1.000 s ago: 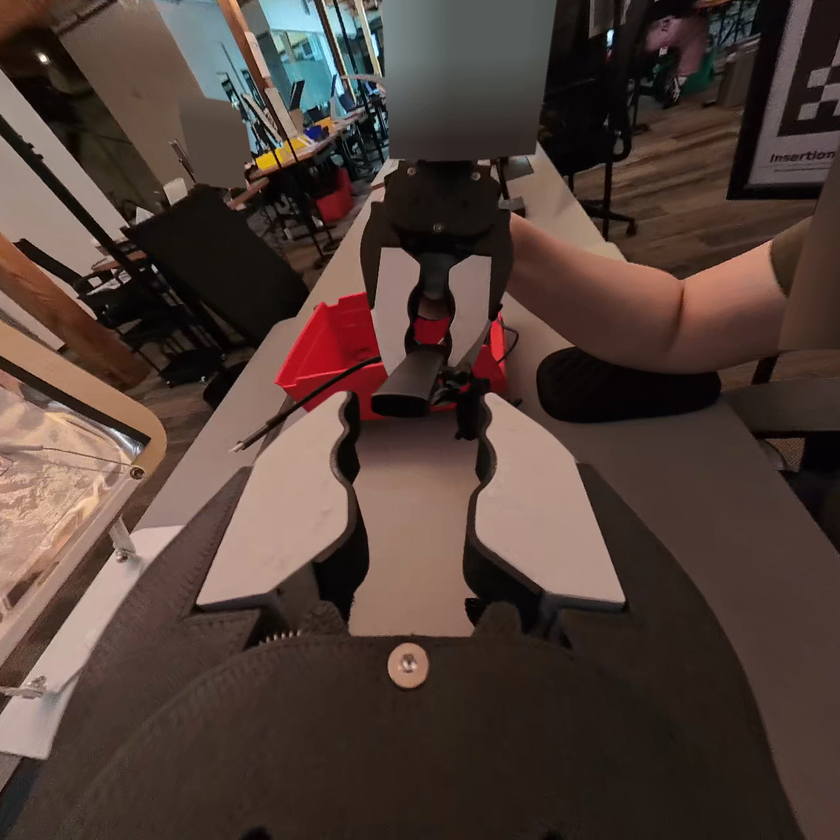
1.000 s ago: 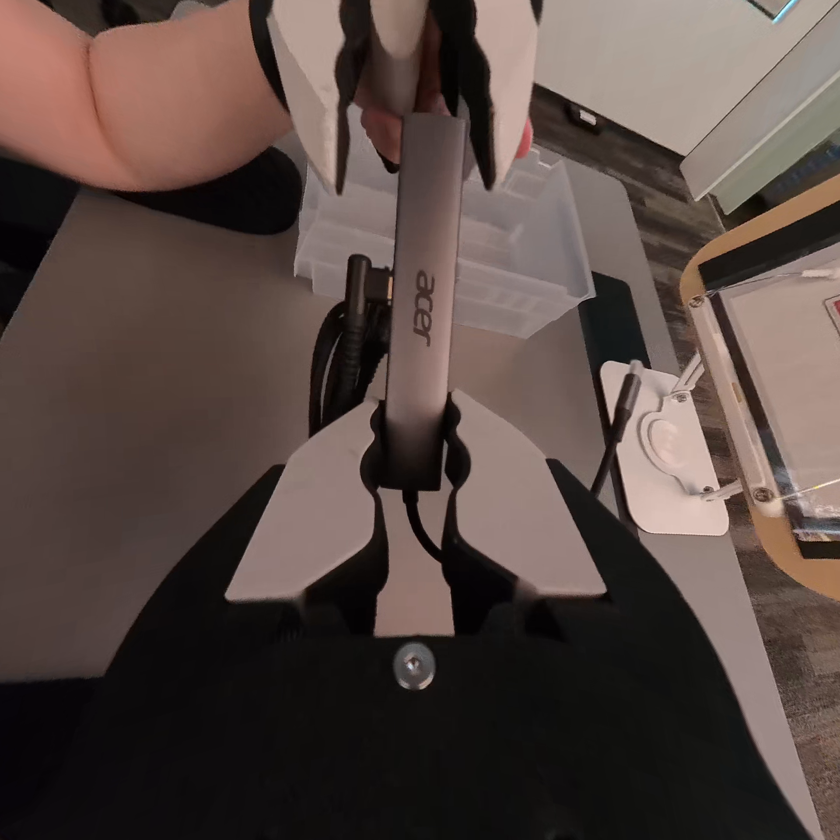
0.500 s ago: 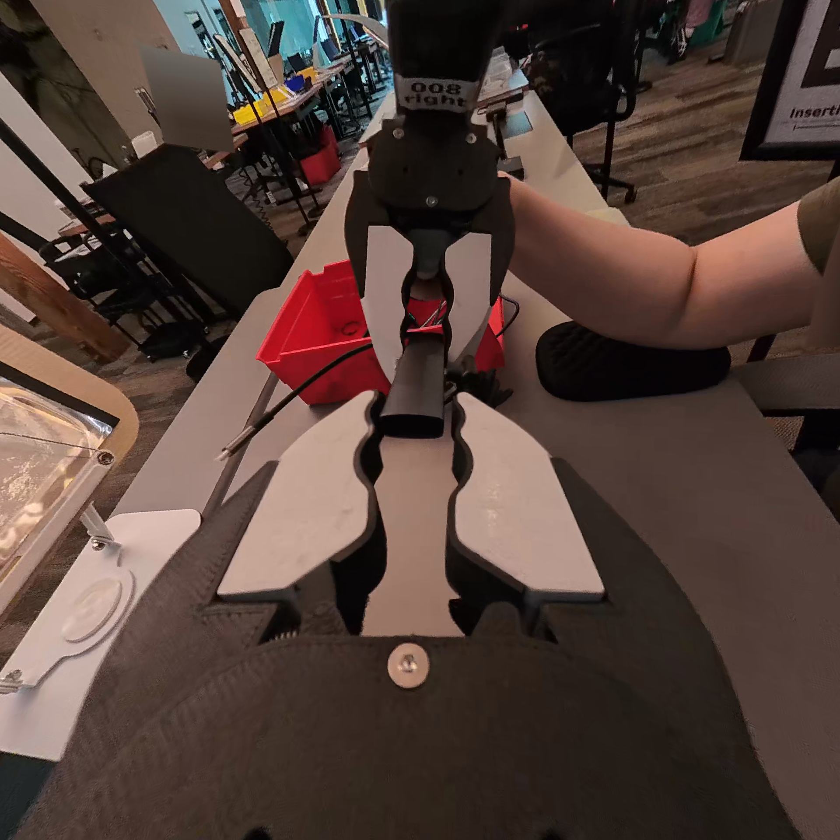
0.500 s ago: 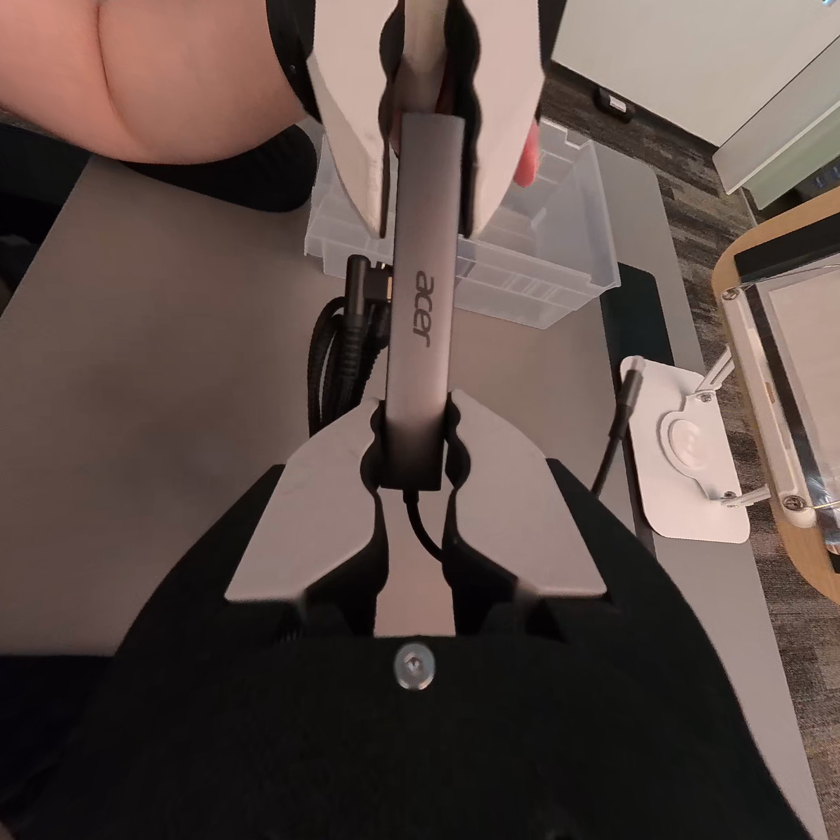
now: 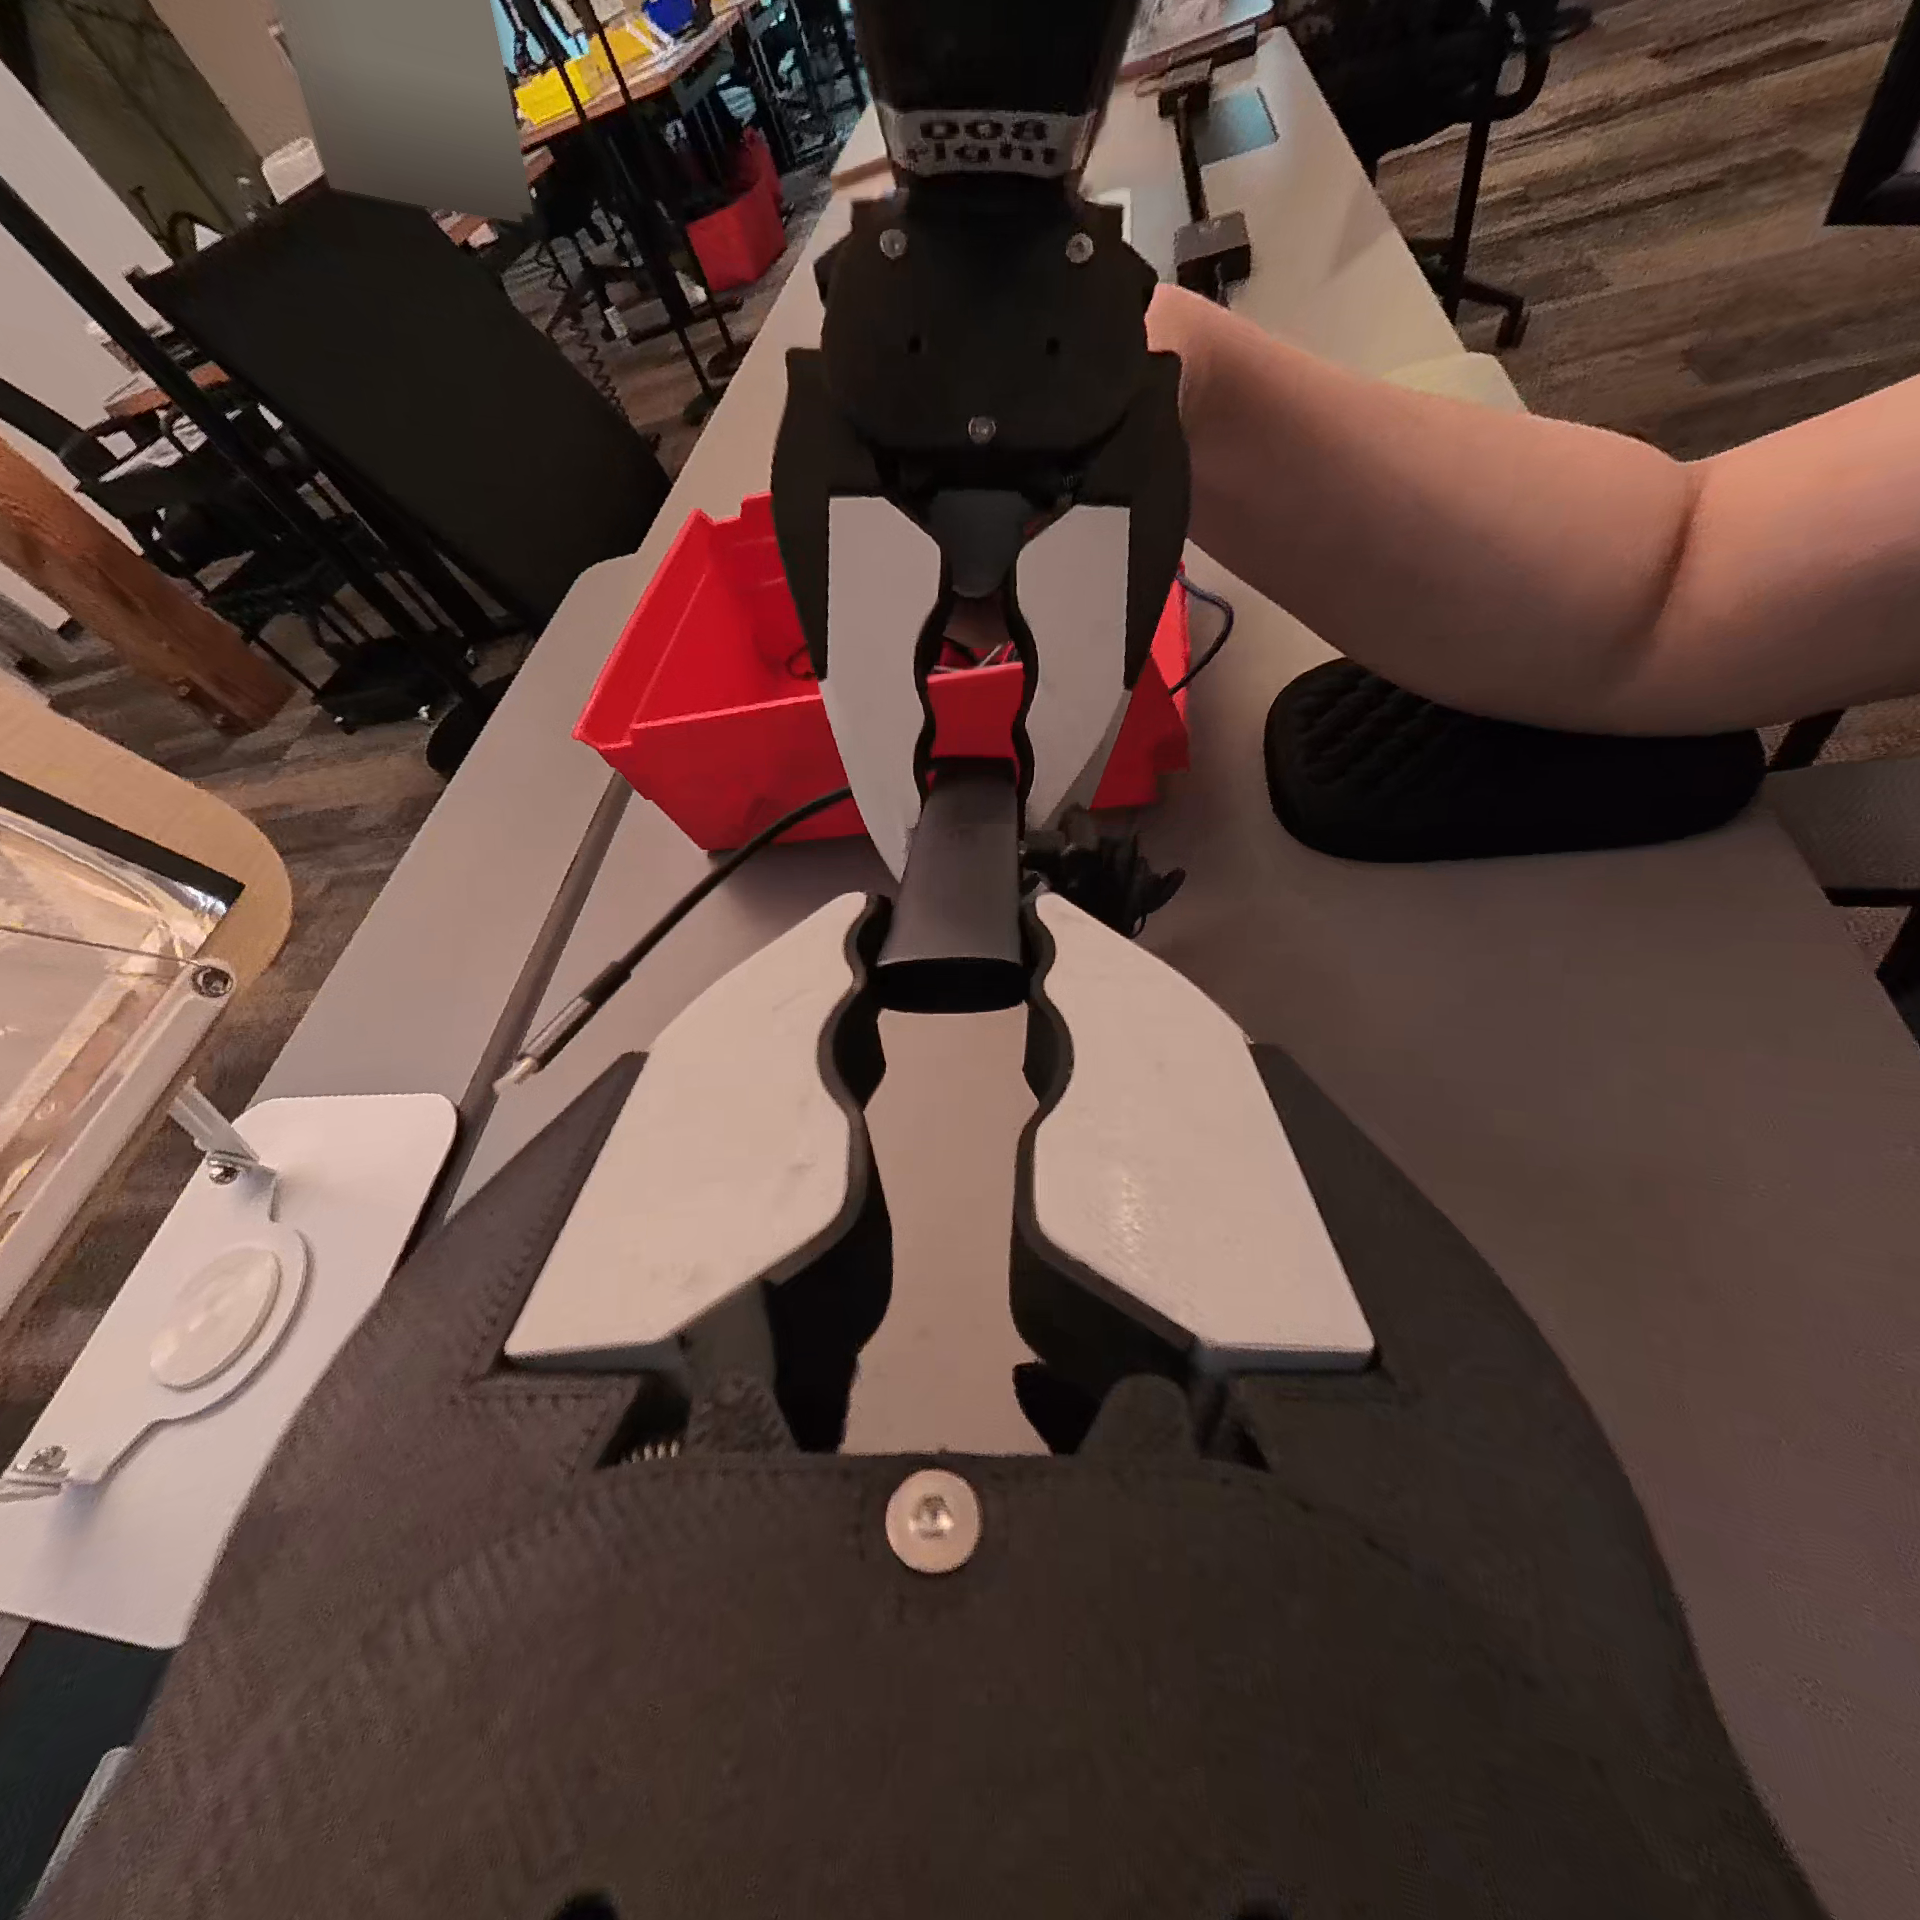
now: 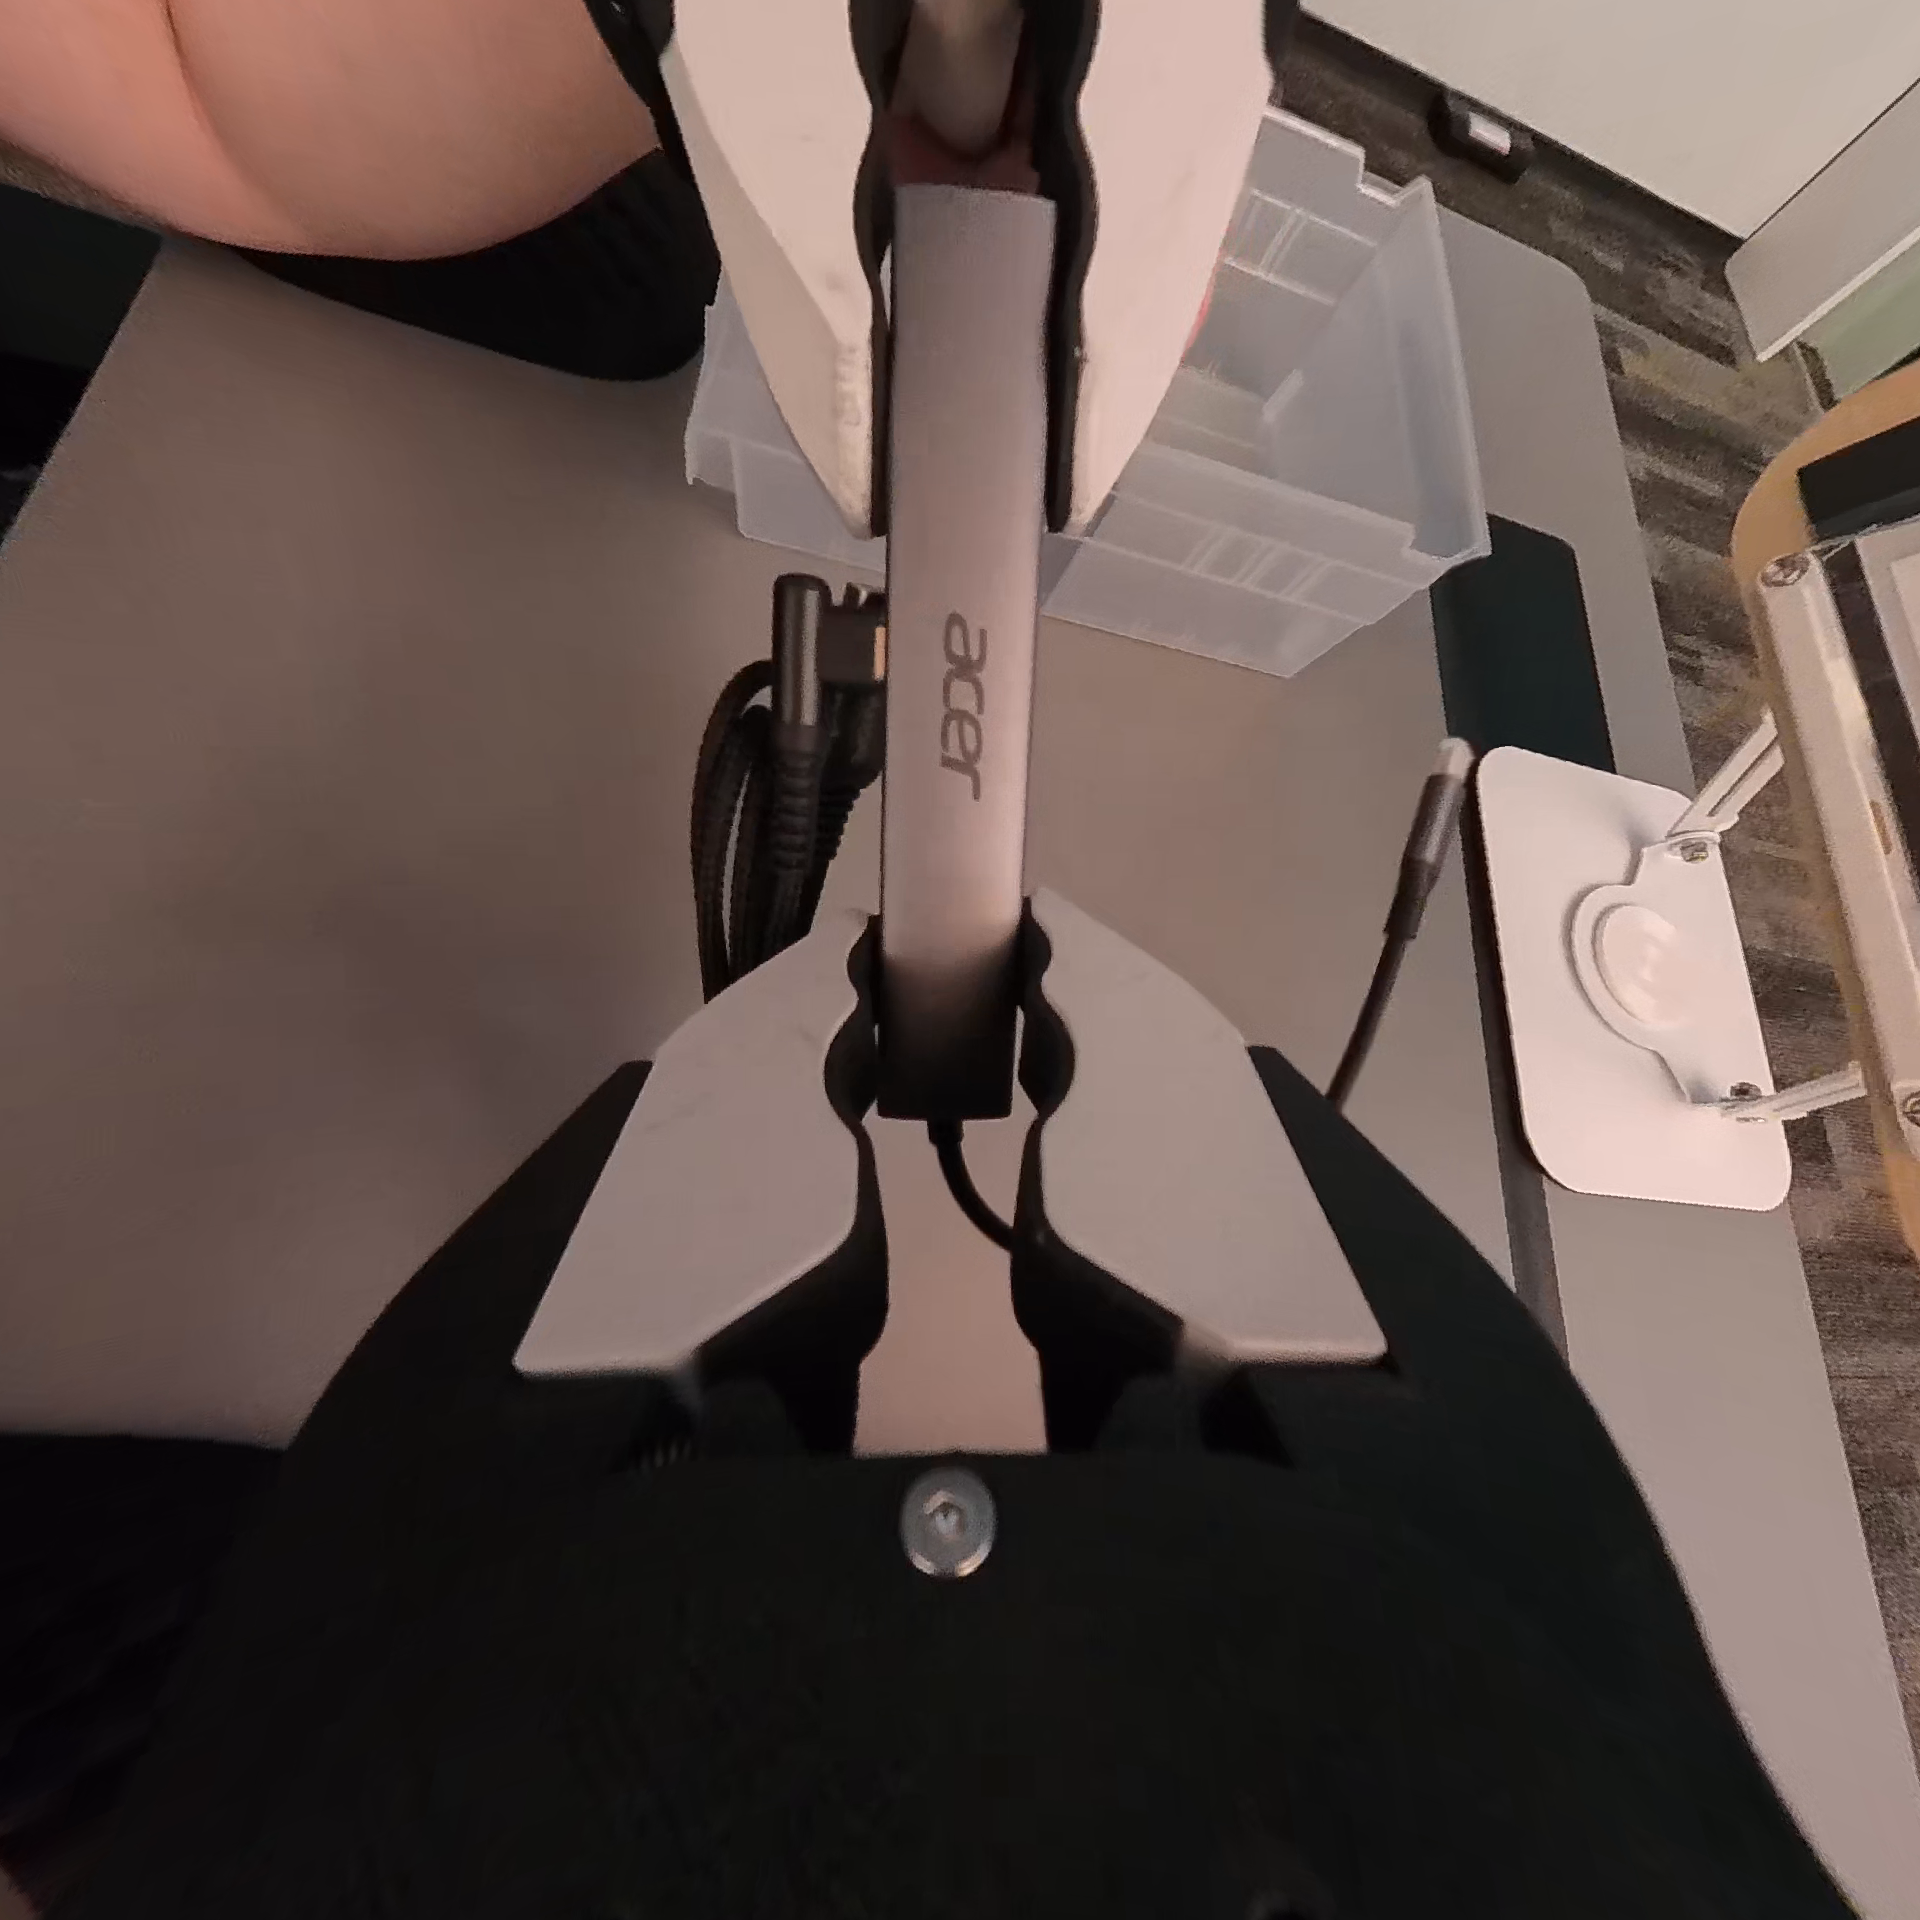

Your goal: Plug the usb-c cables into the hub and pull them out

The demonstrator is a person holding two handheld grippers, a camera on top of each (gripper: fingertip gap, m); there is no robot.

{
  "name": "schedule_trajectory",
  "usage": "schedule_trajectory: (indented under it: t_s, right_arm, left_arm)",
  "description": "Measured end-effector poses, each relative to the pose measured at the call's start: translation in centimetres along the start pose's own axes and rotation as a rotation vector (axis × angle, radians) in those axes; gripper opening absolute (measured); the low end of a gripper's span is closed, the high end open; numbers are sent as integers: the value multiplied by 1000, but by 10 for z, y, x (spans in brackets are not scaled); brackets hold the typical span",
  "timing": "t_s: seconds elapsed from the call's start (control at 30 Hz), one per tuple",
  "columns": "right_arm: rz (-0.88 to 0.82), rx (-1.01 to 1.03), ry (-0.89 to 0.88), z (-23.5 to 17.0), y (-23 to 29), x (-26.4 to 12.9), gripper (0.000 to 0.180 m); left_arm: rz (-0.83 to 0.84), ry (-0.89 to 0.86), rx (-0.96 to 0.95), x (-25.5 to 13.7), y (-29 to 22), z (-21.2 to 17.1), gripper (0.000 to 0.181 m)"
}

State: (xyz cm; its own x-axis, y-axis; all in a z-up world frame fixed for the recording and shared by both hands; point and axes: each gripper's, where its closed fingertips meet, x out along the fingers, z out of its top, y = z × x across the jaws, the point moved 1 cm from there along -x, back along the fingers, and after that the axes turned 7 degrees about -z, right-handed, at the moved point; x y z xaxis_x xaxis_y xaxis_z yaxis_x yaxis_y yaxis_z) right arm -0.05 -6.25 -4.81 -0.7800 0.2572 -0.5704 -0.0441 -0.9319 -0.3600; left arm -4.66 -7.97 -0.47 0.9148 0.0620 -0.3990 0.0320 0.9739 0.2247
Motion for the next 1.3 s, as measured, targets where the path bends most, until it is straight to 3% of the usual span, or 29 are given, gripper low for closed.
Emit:
schedule_trajectory:
  t_s: [0.27,0.43,0.7,0.93,1.1,1.3]
  right_arm:
    - [-43,40,72,-27,-14,17,27]
    - [-169,110,2,-17,-37,14,39]
    - [-366,125,-94,25,-53,31,43]
    - [-590,229,-261,62,-60,51,29]
    - [-742,165,-175,51,-65,62,26]
    - [-720,188,-132,32,-67,78,33]
  left_arm:
    - [102,132,-99,11,24,-32,23]
    - [189,141,-240,6,49,-55,23]
    - [304,36,-338,-20,73,-50,23]
    - [376,-25,-383,-38,82,-41,23]
    - [371,-42,-390,-39,82,-40,23]
    - [380,-49,-392,-41,83,-38,22]
